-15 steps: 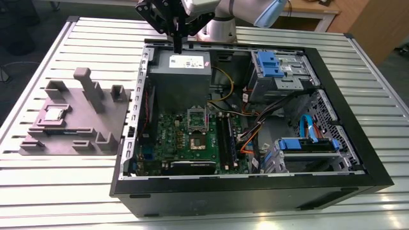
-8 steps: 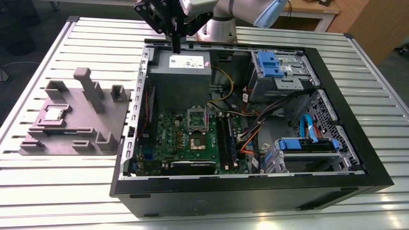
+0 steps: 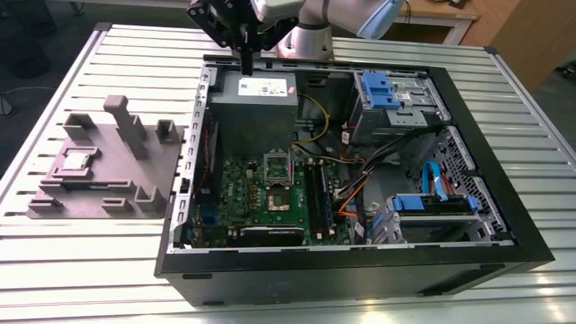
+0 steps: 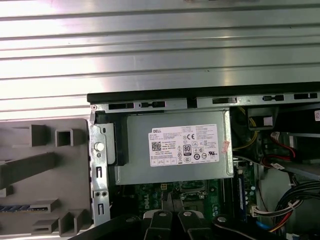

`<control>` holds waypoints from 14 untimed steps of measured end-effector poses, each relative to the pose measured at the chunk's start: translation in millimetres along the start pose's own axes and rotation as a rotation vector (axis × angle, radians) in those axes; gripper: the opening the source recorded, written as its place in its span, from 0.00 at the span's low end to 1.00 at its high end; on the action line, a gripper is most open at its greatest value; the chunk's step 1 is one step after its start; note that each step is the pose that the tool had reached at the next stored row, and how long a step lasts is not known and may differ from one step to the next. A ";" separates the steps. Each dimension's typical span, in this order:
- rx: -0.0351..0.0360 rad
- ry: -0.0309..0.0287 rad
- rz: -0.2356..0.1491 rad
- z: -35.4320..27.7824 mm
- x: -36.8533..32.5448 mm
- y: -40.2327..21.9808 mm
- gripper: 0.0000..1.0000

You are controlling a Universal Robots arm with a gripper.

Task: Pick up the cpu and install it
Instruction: 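Reach for the cpu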

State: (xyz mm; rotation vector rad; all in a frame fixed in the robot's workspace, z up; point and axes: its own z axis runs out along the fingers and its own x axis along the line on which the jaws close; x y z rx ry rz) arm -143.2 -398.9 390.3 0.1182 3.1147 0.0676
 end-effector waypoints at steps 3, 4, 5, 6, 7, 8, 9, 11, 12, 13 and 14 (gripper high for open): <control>0.0000 0.0000 0.000 0.1 0.7 -0.1 0.10; 0.0000 0.0000 0.000 0.2 1.0 -0.1 0.10; 0.0000 0.0000 0.000 0.3 1.3 -0.1 0.10; 0.0000 0.0000 0.000 0.3 1.6 -0.1 0.10; 0.0000 0.0000 0.000 0.3 1.8 -0.2 0.10; 0.0001 0.0001 0.000 0.4 2.0 -0.2 0.10; 0.0000 0.0000 0.000 0.5 2.2 -0.2 0.10; 0.0001 0.0001 0.000 0.6 2.6 -0.2 0.10; 0.0001 0.0001 0.000 0.7 2.8 -0.3 0.10; 0.0001 0.0001 0.000 0.7 3.1 -0.3 0.10; 0.0001 0.0001 0.000 0.8 3.2 -0.3 0.10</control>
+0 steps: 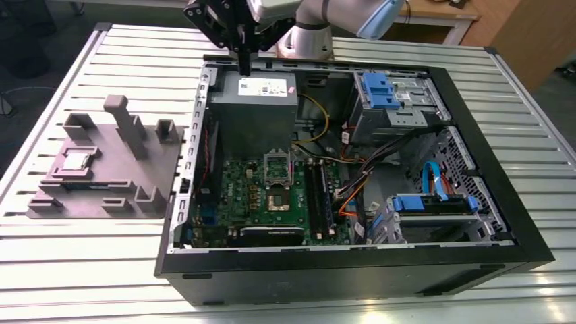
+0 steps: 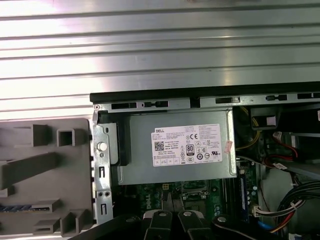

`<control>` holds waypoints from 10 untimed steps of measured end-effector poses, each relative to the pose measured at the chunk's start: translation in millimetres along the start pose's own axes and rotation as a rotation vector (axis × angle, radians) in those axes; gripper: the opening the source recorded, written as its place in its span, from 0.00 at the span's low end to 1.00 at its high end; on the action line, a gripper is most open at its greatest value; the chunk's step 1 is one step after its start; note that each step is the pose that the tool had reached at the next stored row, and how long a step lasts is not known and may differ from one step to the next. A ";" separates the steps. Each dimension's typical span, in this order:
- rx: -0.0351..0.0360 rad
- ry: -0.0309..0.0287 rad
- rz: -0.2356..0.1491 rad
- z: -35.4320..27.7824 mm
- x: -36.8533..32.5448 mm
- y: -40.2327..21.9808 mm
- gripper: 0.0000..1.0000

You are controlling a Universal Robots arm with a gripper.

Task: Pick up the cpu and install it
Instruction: 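Reach for the cpu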

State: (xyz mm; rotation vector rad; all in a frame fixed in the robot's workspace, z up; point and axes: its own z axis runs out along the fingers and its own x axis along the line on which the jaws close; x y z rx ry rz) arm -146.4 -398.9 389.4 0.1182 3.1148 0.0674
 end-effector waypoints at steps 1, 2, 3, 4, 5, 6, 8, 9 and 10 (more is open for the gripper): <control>0.0000 0.0000 0.000 0.5 1.1 -0.1 0.10; -0.0001 0.0000 0.000 1.1 1.8 -0.2 0.10; -0.0001 0.0000 0.000 1.1 1.9 -0.2 0.10; 0.0000 0.0000 0.000 1.2 2.0 -0.2 0.10; 0.0000 0.0000 0.000 1.2 2.0 -0.2 0.10; 0.0000 0.0000 0.000 1.2 2.0 -0.2 0.10; -0.0001 0.0000 0.000 1.5 3.4 -0.3 0.10; 0.0000 0.0001 0.000 1.5 3.4 -0.3 0.10; 0.0000 0.0000 0.000 1.5 3.5 -0.3 0.10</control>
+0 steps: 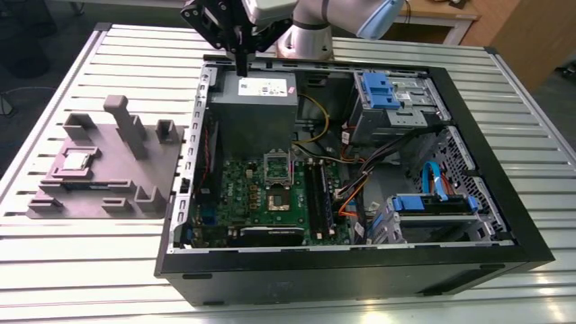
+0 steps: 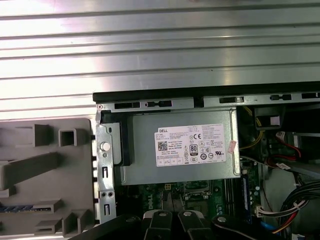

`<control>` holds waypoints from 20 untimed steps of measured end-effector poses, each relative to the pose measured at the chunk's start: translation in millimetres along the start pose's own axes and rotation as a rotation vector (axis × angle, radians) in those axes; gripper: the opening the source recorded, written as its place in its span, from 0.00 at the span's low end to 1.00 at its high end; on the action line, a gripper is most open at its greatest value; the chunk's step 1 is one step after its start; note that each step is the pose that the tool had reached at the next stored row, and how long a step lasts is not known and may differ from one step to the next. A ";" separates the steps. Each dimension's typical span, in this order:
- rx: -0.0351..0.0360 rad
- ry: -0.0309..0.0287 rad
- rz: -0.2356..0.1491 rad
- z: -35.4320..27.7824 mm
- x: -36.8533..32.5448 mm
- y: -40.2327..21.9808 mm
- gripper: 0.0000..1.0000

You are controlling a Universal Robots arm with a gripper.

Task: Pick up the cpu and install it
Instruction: 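Reach for the cpu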

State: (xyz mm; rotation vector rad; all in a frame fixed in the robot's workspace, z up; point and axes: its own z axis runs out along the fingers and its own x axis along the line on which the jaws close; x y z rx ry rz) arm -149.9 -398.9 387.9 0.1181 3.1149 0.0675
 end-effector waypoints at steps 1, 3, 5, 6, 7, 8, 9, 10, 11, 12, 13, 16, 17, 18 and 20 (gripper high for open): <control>0.0000 0.0000 0.000 0.0 0.2 0.0 0.10; 0.0000 0.0000 0.000 0.0 0.8 -0.1 0.10; -0.0001 0.0000 0.000 0.0 1.4 -0.1 0.10; -0.0001 -0.0001 0.000 0.0 1.7 -0.1 0.10; 0.0000 0.0000 0.000 -0.1 2.1 -0.2 0.10; 0.0000 0.0000 0.000 0.0 2.5 -0.2 0.10; 0.0000 0.0001 0.000 -0.1 2.9 -0.2 0.10; 0.0000 0.0000 0.000 -0.1 3.3 -0.3 0.10; 0.0000 0.0000 0.000 -0.1 3.8 -0.3 0.10; 0.0000 0.0000 0.000 -0.1 4.1 -0.3 0.10; 0.0000 0.0000 0.000 -0.1 4.2 -0.3 0.10; -0.0001 0.0000 0.000 -0.1 6.4 -0.5 0.10; 0.0000 0.0000 0.000 -0.2 6.6 -0.5 0.10; 0.0000 0.0000 0.000 -0.2 6.8 -0.5 0.10; 0.0000 0.0000 0.000 -0.2 7.2 -0.5 0.10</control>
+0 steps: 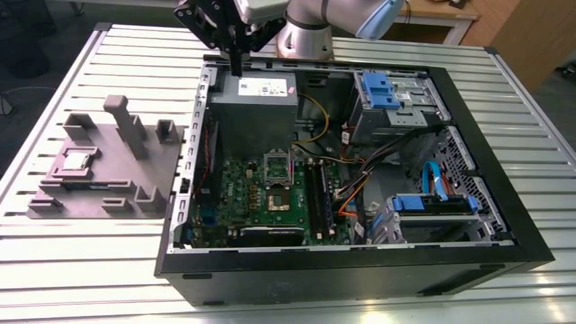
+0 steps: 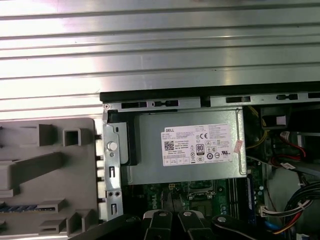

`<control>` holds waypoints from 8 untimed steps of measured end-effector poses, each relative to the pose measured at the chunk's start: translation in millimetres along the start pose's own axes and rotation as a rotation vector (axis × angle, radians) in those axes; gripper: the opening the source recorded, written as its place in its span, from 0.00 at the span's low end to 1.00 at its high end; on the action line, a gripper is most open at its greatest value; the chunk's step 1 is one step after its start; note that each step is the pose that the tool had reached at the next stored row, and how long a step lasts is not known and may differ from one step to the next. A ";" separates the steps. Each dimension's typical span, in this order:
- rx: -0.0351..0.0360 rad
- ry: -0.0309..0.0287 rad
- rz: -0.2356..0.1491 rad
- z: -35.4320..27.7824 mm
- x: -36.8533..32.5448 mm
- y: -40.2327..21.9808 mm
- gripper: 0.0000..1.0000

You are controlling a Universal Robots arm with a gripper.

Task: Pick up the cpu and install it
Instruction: 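Reach for the cpu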

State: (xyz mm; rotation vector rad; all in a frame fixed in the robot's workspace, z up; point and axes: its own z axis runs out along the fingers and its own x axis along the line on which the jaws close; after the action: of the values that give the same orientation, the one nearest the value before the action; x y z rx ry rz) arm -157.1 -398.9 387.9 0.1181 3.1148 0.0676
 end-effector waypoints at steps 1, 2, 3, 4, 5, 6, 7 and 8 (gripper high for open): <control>0.0000 0.0000 0.000 0.0 0.2 0.0 0.10; 0.0000 0.0000 0.000 0.0 0.4 0.0 0.10; 0.0001 0.0001 0.000 0.0 0.6 0.0 0.10; 0.0001 0.0000 0.000 0.0 0.7 -0.1 0.10; 0.0000 0.0000 0.000 0.0 0.9 -0.1 0.10; 0.0000 0.0000 0.000 0.0 1.1 -0.1 0.10; 0.0000 0.0000 0.000 0.0 1.2 -0.1 0.10; 0.0000 0.0000 0.000 0.0 1.4 -0.1 0.10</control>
State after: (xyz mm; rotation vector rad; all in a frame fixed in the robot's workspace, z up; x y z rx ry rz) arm -158.5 -398.9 387.9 0.1181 3.1149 0.0675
